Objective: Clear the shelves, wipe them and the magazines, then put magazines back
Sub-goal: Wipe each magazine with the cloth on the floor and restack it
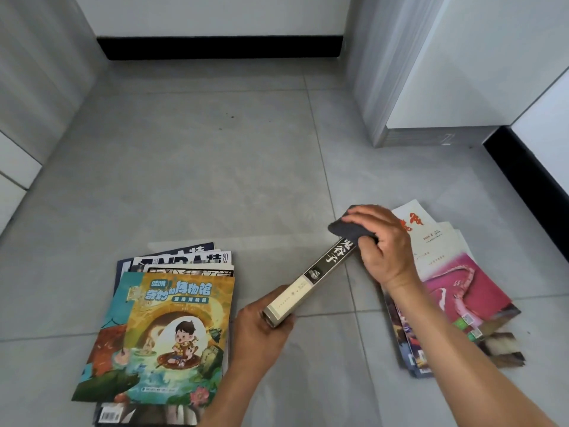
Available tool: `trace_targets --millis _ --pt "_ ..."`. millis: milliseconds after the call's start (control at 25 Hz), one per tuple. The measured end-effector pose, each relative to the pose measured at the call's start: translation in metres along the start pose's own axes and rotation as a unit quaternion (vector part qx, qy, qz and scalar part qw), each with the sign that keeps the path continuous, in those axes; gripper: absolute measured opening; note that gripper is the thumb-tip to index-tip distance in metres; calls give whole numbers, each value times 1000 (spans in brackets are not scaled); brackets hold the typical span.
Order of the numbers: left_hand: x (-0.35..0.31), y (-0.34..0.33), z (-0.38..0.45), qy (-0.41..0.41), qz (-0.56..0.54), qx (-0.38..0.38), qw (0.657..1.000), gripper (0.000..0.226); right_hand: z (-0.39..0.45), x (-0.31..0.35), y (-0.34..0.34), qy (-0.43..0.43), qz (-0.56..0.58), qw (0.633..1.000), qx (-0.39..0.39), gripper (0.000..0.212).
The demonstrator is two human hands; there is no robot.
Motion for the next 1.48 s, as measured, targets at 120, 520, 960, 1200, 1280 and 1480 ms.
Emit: trace_targets --millis 120,520,960,1200,1280,1480 --pt "-1 2 0 5 38 -13 999 47 -6 26 -7 -27 -2 999 -33 40" --pt "-7 1 -3 6 41 -10 999 48 -18 31 -18 49 65 997 -10 39" --pt "-11 4 -9 43 23 -11 999 38 -116 117 -51 23 169 985 5 49" --pt "-31 -2 -24 -55 111 -37 992 57 -91 39 -36 -343 317 879 -95 66" --pt "-32 -19 -37 -114 192 -22 974 70 -107 36 -38 -424 323 839 -106 90" --pt "-10 -73 -53 -103 246 249 931 89 -155 -12 -12 -551 380 732 -128 63"
Point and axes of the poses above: each hand's wrist, its own z-axis towards the middle knuckle, its own y-axis out of the back of the hand, x = y × z, the point moved 9 cm from there along z, towards the middle knuckle, and after that the axes turned 4 degrees about y, right-handed, at the moved point
